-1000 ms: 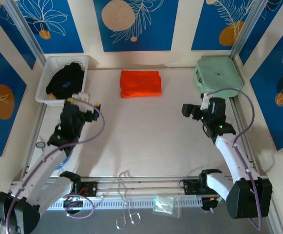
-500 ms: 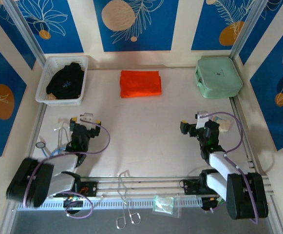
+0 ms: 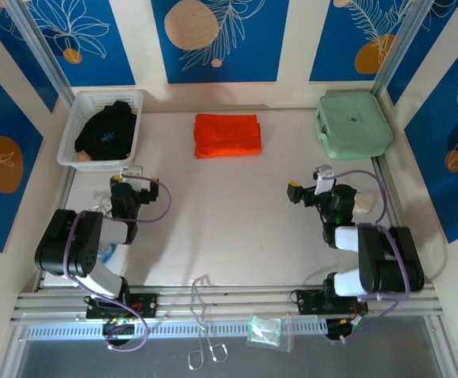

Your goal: Fold and stack the t-shirts

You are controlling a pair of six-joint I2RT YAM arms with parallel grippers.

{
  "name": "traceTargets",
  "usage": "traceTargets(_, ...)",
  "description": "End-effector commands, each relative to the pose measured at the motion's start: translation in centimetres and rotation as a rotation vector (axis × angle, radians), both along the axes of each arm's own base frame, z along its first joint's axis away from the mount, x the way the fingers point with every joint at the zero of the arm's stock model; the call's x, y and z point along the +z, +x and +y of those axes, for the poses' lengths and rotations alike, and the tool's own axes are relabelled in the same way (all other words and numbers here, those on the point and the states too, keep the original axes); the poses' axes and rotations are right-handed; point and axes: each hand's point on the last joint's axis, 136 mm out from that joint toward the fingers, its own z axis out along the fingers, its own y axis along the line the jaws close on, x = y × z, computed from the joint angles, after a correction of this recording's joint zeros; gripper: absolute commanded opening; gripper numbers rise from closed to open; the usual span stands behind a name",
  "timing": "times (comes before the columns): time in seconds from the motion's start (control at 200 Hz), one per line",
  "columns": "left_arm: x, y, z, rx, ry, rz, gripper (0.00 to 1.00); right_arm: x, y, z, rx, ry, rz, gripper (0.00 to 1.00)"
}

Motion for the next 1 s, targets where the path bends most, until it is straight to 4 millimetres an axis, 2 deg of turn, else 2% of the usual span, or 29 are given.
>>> traceTargets(0.0, -1.0, -0.2, -0.8, -0.051, -0.066, 0.051, 1.00, -0.2, 0.6, -0.4, -0.010, 0.033, 0.032, 0.99)
traceTargets(0.08, -0.8, -0.2, -0.8, -0.053, -0.065, 0.045, 0.99, -0.4, 2.9, -1.1, -0.054, 0.068, 0.089, 0.99)
traceTargets(0.13, -0.9, -0.2, -0.8, -0.051, -0.061, 0.041, 0.99, -1.0, 2.8, -1.5, -0.096, 0.029, 0.137, 0.99)
traceTargets(0.18, -0.9, -0.2, -0.8, -0.052, -0.063, 0.044, 0.99, -0.8, 3.1, -1.6, -0.111, 0.029, 0.109, 0.99)
traceTargets(0.996, -0.9, -0.1, -1.6, -0.098, -0.060, 0.054, 0.99, -0.9, 3.0, -1.6, -0.113, 0.021, 0.123, 0.99)
